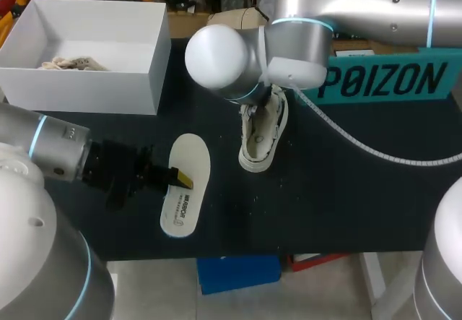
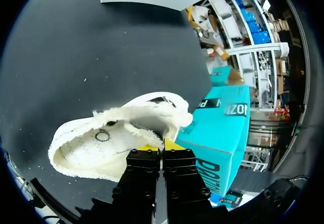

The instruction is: Take the shoe out of the shoebox, open the shoe tongue, remove and reinsert the insole, then place the shoe into the shoebox

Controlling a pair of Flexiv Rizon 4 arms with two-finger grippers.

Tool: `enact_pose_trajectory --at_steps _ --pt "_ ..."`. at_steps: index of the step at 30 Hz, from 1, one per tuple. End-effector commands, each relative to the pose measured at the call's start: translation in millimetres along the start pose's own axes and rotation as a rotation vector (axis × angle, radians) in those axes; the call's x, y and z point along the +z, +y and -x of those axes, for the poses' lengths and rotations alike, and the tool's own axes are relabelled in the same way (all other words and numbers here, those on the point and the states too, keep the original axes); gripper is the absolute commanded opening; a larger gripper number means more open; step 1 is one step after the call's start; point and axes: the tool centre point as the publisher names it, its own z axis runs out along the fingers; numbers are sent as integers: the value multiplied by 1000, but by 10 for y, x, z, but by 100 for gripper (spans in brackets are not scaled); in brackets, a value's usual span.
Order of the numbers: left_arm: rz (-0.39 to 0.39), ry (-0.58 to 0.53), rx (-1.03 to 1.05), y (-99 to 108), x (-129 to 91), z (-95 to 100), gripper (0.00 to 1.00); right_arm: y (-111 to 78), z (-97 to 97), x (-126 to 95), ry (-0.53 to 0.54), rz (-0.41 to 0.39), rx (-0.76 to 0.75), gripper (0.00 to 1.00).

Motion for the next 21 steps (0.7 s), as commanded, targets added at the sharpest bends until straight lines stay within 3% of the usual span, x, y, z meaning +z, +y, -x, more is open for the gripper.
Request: enact_pose_trajectory --at_steps 1,12,21 --pt "0 5 0 -4 2 8 0 28 121 -70 -15 -9 5 0" --pt "0 5 0 -4 2 8 0 246 432 -2 -46 -15 -13 0" --pt "0 5 0 -4 2 8 0 411 462 122 -20 -28 -84 0"
